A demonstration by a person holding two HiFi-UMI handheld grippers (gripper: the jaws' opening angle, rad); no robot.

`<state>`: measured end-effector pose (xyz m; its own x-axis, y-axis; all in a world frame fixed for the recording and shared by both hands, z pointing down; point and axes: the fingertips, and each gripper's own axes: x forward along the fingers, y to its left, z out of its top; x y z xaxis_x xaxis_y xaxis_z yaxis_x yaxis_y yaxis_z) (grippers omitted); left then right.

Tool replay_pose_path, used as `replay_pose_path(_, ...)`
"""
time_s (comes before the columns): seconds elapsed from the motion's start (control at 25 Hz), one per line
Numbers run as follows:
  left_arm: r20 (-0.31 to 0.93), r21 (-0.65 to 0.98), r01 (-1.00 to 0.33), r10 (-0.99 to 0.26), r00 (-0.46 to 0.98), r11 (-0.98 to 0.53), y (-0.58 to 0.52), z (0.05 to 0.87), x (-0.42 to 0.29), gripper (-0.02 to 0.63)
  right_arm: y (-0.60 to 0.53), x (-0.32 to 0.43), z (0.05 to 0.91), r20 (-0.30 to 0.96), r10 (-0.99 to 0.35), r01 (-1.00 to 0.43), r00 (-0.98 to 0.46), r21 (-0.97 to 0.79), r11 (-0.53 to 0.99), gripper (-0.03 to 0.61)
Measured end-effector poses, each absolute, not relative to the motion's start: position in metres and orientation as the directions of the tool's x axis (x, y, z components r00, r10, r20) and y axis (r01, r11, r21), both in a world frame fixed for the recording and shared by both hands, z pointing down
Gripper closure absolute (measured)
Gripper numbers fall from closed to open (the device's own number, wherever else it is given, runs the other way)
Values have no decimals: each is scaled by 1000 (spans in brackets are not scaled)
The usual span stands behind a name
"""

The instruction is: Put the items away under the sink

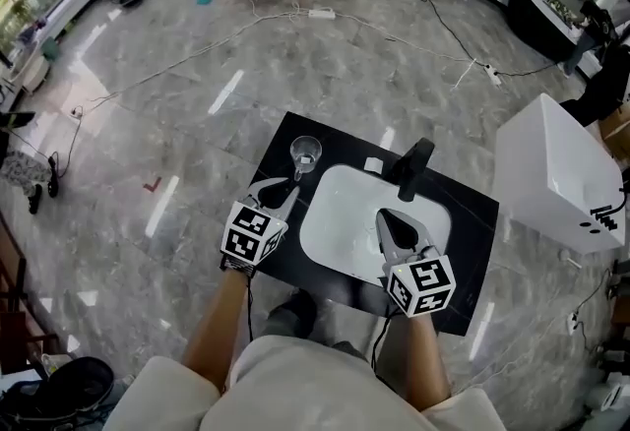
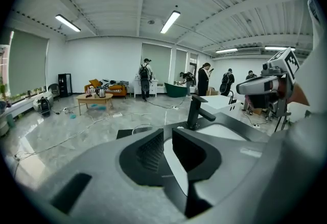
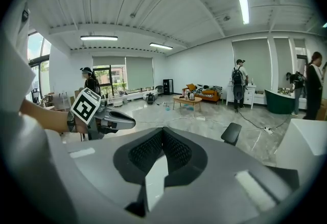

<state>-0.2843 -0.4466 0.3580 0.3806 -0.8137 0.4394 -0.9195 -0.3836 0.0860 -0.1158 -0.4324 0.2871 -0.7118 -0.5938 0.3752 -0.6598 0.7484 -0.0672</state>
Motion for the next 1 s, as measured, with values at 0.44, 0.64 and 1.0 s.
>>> replay_pose_path(0.44, 516, 154, -870, -713, 476, -469, -489, 442, -295, 482, -442, -124, 321, 436, -586, -679, -684, -85, 729, 572)
replay_pose_path(0.64, 545, 166, -856, -678, 494, -490, -500, 465, -302, 471, -447, -125, 332, 465, -595, -704, -656, -90, 705, 572)
replay_pose_path(1.0, 548, 194, -818, -632, 548, -541, -514, 487, -293, 460, -448, -117, 350, 509, -595, -730, -622, -103, 675, 572)
